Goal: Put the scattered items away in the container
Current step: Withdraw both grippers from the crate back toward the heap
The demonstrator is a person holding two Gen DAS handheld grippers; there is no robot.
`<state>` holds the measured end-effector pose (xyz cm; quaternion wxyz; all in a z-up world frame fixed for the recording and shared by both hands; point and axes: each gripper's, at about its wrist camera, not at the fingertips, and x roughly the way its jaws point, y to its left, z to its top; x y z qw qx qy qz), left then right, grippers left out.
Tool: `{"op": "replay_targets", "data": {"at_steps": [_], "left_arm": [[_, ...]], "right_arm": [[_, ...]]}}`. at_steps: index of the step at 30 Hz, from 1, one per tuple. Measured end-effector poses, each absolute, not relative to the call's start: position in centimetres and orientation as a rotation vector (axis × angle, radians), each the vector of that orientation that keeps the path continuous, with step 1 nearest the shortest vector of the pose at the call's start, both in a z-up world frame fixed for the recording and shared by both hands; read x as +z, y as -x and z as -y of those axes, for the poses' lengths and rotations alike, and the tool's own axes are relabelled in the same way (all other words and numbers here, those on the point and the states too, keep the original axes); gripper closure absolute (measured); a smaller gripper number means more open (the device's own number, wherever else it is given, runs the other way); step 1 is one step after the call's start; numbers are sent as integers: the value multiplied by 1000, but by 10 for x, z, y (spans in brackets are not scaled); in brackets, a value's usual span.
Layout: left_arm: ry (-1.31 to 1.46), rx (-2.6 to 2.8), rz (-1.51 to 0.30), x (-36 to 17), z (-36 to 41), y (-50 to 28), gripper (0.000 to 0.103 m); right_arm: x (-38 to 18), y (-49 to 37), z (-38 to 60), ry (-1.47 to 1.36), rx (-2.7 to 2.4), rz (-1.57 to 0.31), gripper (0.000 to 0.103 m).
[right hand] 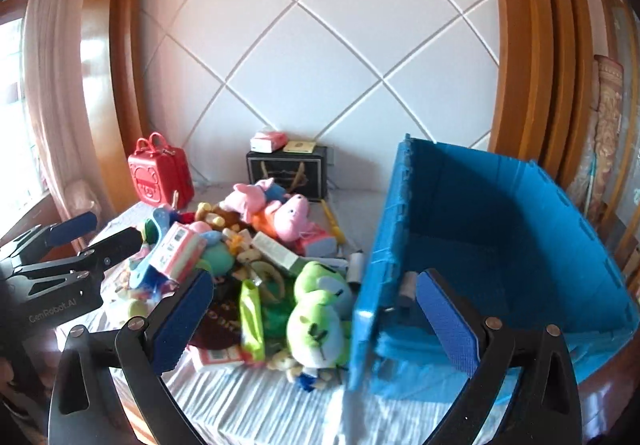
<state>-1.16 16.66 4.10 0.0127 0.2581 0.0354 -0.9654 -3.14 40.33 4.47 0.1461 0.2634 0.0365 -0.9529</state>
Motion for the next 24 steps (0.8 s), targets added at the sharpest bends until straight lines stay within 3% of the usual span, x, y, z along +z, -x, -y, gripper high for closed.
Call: {"op": "replay_targets", "data": {"at_steps": [9,19,24], "left_arm": [[-925,-2801,-196,-2,-51,5,21],[-955,-2594,-127,-46,-11,11,21],[-1042,-2562,-193,-73,5,13,21]], "right_arm": [[13,27,-332,-825,-2665,-91,0],[1,62,-324,-653,-2640,-21,0],[-43,101,-293,-898,-2490,-94,0]]}}
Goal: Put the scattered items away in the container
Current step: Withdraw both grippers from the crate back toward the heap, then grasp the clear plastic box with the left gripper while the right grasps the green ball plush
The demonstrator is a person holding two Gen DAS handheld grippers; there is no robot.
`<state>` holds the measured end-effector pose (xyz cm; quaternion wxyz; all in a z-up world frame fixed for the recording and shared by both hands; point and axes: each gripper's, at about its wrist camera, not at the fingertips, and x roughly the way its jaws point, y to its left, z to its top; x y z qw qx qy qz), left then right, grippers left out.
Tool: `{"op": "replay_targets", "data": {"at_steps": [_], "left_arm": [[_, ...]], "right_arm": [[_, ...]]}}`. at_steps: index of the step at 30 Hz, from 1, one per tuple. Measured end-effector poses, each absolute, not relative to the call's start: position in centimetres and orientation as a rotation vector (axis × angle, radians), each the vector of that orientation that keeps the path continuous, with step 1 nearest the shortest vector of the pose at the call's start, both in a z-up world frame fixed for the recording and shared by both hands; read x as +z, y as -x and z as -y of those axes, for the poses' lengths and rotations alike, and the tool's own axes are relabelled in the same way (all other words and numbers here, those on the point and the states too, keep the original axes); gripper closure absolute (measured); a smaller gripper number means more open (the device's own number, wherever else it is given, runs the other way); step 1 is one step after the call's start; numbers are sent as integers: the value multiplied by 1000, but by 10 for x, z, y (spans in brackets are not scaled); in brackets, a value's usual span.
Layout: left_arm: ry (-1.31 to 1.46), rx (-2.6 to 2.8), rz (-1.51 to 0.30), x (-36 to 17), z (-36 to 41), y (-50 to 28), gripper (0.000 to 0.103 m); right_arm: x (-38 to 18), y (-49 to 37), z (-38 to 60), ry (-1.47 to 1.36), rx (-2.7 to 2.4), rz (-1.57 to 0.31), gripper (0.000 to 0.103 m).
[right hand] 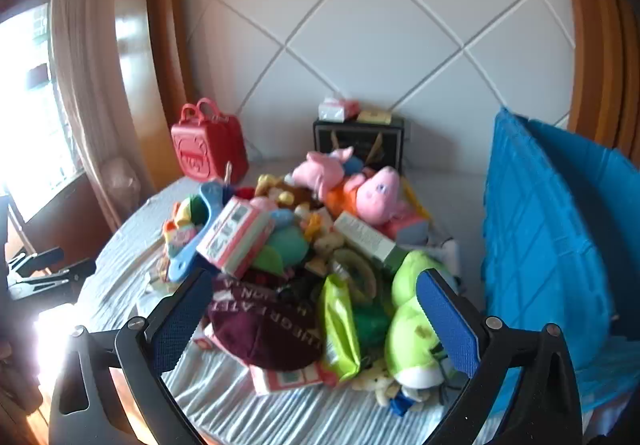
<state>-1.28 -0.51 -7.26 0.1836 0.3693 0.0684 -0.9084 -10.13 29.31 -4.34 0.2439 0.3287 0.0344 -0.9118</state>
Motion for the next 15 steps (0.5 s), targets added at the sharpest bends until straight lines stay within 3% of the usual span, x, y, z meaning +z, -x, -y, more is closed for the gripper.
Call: {"op": "replay_targets", "data": {"at_steps": [5,11,14,15], "left_arm": [[-1085,-2530,-227,-93,39,13,21],[-1138,-2564,-160,-113,95,23,21],[-1188,-2621,-137,-126,120,35,21],[-1209,-2642,-125,-130,126,40,21]], "right_arm": [[-76,108,-253,-988,-2387,-148,0],[-87,109,-207,-1013,-2395,-43,1],[-95,104,-174,-1045,-2432,-27,21],[-100,102,-163,-1066,-2442,-17,35]]}}
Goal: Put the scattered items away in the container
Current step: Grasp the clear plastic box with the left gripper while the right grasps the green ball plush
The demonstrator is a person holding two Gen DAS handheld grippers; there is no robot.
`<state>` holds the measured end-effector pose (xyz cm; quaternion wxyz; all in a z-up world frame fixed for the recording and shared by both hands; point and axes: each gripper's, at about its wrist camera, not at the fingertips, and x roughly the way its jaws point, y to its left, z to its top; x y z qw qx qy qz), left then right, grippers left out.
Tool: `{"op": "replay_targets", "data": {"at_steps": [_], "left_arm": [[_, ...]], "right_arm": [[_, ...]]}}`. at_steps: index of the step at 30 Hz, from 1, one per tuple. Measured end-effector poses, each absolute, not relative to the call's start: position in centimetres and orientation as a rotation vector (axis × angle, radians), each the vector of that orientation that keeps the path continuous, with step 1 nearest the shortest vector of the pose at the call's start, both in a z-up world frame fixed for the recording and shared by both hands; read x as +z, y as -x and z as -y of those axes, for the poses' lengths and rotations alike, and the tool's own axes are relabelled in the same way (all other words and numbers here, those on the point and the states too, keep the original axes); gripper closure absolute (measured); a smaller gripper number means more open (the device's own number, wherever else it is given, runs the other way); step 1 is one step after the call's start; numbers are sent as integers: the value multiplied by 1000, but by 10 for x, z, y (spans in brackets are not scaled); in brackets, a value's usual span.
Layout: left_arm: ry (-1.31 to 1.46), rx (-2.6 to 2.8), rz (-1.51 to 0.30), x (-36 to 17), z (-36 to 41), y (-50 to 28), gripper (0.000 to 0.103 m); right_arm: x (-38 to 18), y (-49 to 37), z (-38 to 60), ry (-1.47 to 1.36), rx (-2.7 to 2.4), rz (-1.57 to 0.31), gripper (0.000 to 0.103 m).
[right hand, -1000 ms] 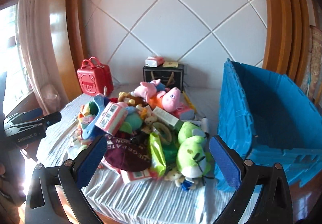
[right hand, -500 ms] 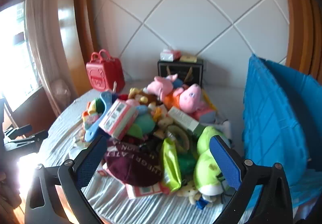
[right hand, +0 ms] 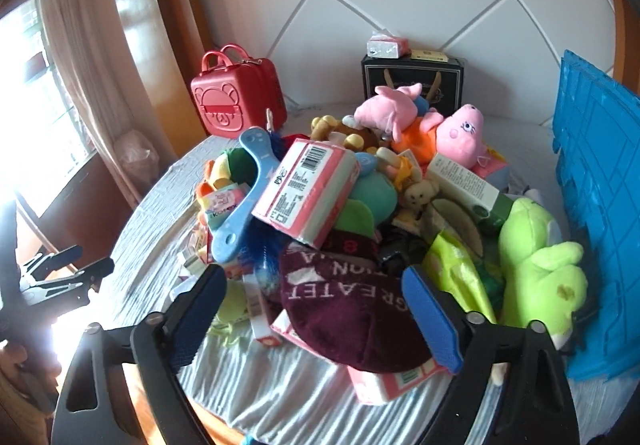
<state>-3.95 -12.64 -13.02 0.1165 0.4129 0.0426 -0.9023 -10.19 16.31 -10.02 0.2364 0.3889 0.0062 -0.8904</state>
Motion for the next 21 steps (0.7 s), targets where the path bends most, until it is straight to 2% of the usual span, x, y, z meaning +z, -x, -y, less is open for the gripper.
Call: {"op": "replay_targets", "data": {"at_steps": [1,6,14,21], "left_arm": [[-1229,-2663,-108,-134,131,44,21],[-1349,-2743,-30,-157,138,66,21],[-1552,-2722,-63,-211,140,84,21],[-1690,-2700,-3,-257,129,98,21]], "right_arm": [[-105,100,-152,-1090,-2448,-14,47],[-141,90,-117,-1257,-2446,39,62],[-183,87,-99,-1415,-2406,13,62],[-205,94,-82,-1458,-2359,9,62]]}}
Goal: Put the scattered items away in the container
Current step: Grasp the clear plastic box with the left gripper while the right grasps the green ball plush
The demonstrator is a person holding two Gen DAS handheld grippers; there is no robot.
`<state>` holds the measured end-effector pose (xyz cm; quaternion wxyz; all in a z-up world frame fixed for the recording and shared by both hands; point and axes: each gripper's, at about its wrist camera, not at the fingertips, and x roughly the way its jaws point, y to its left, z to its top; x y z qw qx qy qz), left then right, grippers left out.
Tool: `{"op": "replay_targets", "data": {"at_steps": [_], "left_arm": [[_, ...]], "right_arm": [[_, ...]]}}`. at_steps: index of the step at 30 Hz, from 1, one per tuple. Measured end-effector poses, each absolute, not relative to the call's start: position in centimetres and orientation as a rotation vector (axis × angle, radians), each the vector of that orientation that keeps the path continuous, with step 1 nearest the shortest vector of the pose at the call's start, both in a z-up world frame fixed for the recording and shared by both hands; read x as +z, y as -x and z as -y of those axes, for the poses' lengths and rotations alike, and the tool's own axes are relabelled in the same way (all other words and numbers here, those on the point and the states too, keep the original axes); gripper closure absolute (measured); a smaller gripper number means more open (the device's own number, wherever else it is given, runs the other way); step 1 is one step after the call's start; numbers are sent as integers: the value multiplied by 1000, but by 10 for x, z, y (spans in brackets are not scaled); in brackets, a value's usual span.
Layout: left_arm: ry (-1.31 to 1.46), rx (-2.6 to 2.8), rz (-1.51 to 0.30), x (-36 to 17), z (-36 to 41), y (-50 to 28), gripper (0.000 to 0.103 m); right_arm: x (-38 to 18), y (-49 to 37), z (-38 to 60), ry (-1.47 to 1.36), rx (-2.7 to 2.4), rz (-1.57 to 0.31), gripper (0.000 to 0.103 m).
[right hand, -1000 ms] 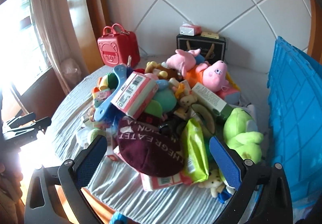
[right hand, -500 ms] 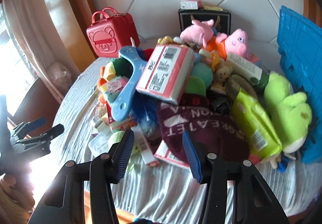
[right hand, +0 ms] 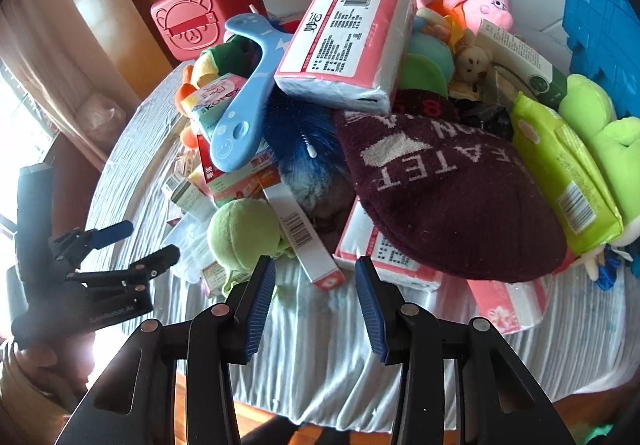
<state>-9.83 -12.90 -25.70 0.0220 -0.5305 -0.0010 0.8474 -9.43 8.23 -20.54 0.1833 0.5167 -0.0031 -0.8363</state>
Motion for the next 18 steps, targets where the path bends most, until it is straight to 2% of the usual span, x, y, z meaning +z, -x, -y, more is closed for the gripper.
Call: {"op": "replay_targets", "data": {"at_steps": [7,8,9,10,12,18], "left_arm": [[1698,2586,43,-289,130,117,21],[1694,2585,50,-290,131,118,22],[1683,2582,59,-290,132,117,33],[1678,2589,56,-290,133,115,33],[1674,2621,33,-288,138,109,33],[1722,2686,85,-285,173,93,33]], "right_arm": [[-219,101,-66,-1488,-2334,-20,61],[-221,102,-62,-1492,-2329,-24,59],[-223,103,-59,-1495,-2325,-29,53],[-225,104,-54,-1496,-2319,-30,44],[-227,105,-45,-1488,-2302,-32,36],[-238,110,-13,-1488,-2251,-56,36]]}}
